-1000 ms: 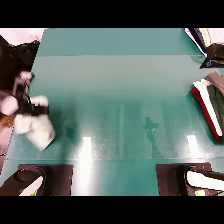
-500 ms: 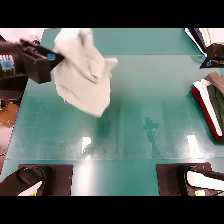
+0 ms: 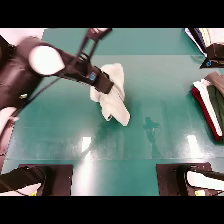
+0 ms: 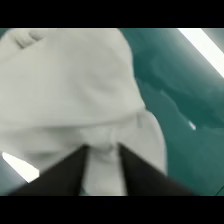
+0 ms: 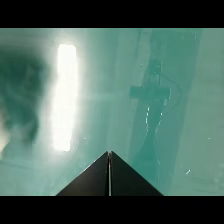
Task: Fold the shirts.
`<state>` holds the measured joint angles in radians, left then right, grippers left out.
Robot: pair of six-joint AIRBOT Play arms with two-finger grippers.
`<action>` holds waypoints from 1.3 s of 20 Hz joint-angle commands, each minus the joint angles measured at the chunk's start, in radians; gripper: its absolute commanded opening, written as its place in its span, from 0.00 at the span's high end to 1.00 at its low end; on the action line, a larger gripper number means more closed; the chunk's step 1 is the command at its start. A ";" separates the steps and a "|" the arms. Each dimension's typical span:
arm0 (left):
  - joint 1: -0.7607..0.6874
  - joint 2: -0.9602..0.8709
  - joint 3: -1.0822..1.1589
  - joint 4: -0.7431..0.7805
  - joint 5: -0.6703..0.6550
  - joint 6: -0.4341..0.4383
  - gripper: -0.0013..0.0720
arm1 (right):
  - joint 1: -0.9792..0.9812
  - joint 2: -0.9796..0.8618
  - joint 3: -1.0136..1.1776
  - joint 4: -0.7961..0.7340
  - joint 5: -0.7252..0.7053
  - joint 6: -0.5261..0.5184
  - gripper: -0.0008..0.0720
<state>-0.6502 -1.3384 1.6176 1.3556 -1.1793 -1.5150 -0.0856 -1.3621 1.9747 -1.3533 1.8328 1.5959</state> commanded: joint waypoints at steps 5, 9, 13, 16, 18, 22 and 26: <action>0.107 -0.112 -0.021 -0.006 -0.219 0.004 0.24 | 0.000 0.001 0.000 0.000 0.000 0.000 0.96; 0.142 -0.112 -0.221 -0.035 -0.182 0.004 0.24 | 0.000 0.001 0.000 -0.001 0.000 0.000 0.96; 0.142 -0.112 -0.431 -0.094 0.009 0.004 0.24 | 0.001 0.001 0.000 0.000 0.000 0.000 0.96; 0.139 -0.112 -0.504 -0.111 0.126 0.005 0.24 | 0.001 0.000 0.000 0.000 0.000 0.000 0.96; 0.139 -0.116 -0.521 -0.112 0.181 0.012 0.24 | 0.001 0.001 0.000 0.000 0.000 0.000 0.96; 0.139 -0.116 -0.526 -0.272 0.254 0.150 0.24 | 0.001 0.001 0.000 0.000 0.000 0.001 0.96; 0.139 -0.141 -0.527 -0.300 0.254 0.156 0.24 | 0.001 0.001 0.000 0.000 0.001 0.001 0.96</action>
<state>-0.5117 -1.4643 1.0954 1.1038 -0.9421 -1.3880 -0.0856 -1.3621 1.9747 -1.3537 1.8332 1.5963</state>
